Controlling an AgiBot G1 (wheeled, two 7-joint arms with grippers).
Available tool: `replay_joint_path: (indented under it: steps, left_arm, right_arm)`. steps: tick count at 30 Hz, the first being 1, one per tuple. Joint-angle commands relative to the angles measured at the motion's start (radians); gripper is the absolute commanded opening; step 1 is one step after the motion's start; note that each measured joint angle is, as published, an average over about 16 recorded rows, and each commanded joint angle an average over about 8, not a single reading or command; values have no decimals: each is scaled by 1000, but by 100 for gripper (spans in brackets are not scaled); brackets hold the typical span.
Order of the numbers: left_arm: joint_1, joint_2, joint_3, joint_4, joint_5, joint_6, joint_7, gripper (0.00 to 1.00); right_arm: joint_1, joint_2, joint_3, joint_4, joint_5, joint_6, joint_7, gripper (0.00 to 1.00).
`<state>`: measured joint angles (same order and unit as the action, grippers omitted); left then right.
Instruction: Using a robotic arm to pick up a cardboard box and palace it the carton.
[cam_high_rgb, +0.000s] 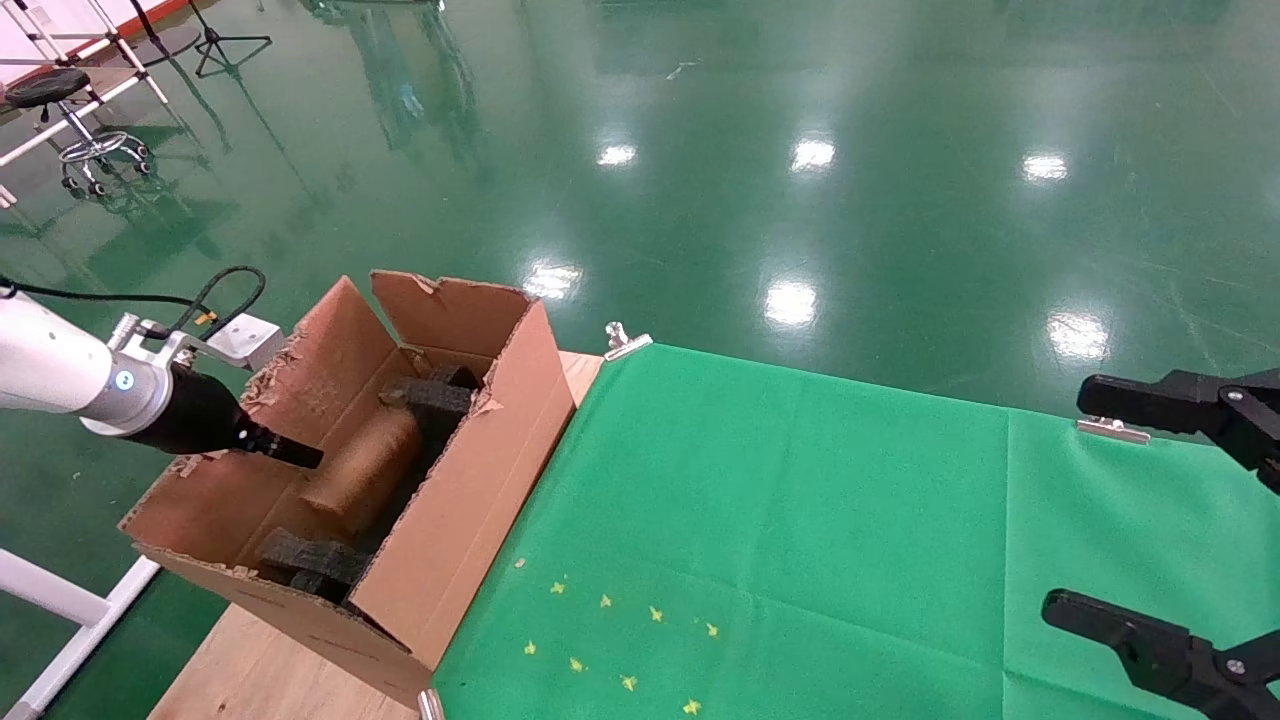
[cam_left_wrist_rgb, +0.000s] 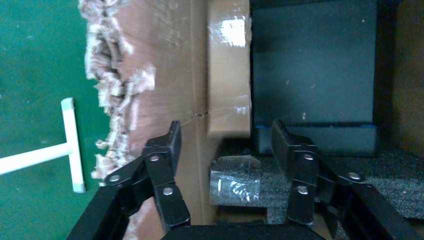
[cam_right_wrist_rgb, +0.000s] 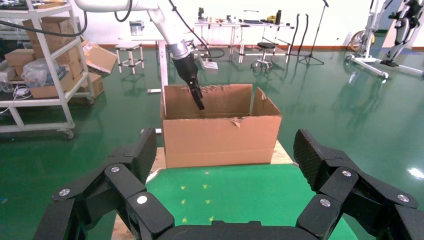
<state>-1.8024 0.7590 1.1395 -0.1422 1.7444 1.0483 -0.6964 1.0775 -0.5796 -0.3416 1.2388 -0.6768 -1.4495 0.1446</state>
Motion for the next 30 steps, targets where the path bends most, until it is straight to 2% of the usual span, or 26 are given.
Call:
replay_joint_path:
  steps: [1,7,19,25,30]
  left_arm:
    - [2,0,1,2,1,1,-3,100]
    - [-42,-12,-21,-54,-28,2,34,100]
    - [-153,-92,-93,-292,-132,57,131,100]
    - [-149,-100,-98,-330,-141,65,141,100]
    - [-103,-103,-140,-376,-189,87,162,100]
  right_arm:
    - [0,0,0,0,0,0,0,100]
    - [0,0,0,0,0,0,0,100]
    - [0,0,0,0,0,0,0,100]
    - [0,0,0,0,0,0,0,100]
    - [0,0,0,0,0,0,0,100]
